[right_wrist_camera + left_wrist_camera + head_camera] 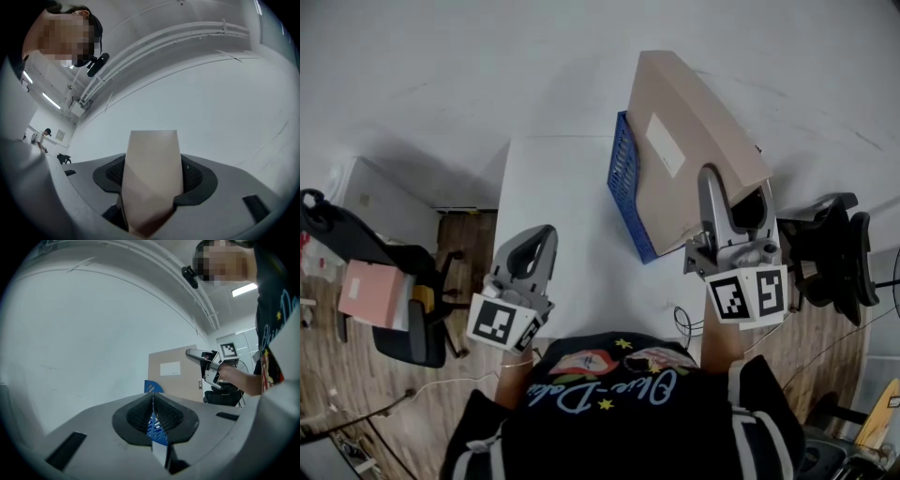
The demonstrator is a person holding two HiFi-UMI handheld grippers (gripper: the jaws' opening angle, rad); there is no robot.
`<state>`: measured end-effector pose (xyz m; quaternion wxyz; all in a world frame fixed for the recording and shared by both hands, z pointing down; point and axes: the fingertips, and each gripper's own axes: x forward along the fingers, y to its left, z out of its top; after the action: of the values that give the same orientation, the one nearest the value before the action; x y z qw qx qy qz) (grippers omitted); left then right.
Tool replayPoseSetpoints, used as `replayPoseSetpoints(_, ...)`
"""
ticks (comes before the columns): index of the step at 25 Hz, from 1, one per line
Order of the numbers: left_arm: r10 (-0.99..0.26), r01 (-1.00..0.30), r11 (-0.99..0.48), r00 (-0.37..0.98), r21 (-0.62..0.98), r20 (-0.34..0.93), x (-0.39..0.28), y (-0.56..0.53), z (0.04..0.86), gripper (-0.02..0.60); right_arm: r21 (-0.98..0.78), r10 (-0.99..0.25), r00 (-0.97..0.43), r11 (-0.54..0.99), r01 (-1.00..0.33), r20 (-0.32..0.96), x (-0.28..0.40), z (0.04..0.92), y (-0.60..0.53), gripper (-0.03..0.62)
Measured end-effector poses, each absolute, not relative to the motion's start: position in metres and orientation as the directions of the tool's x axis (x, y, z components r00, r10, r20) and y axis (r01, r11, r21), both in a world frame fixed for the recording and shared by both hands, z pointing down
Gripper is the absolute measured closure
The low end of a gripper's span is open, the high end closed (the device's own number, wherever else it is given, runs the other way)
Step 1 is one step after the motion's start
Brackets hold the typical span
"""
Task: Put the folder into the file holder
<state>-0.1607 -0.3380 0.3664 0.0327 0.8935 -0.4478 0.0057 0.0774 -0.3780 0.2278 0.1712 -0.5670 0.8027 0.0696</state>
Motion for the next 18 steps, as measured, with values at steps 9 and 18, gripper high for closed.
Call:
replayPoseSetpoints(9, -0.796, -0.797, -0.601, 0.603, 0.057, 0.045, -0.1575, -0.3369, 0.3668, 0.577, -0.054, -0.875, -0.319, 0.362, -0.931, -0.364, 0.0728, 0.2382, -0.3733, 0.321)
replayPoseSetpoints(18, -0.796, -0.798, -0.6, 0.603, 0.056, 0.054, -0.1569, -0.3337, 0.3707, 0.577, -0.054, -0.869, -0.317, 0.363, -0.93, -0.38, 0.0747, 0.2384, -0.3709, 0.321)
